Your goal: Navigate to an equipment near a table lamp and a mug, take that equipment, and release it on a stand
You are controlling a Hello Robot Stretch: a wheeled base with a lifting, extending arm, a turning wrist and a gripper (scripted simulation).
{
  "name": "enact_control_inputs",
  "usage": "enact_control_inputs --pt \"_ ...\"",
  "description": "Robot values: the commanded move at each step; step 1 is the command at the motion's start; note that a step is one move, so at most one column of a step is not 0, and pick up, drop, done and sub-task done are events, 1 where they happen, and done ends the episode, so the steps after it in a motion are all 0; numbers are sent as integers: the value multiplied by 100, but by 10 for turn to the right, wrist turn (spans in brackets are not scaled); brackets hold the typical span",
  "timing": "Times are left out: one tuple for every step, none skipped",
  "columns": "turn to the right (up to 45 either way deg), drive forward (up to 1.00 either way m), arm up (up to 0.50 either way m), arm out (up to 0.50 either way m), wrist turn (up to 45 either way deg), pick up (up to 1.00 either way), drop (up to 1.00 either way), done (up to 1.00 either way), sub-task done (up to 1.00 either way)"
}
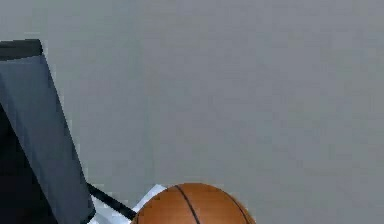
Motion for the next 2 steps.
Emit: enact_control_inputs --pt "450 0 0 0 0 0 0 0 0" --pt "450 0 0 0 0 0 0 0 0"
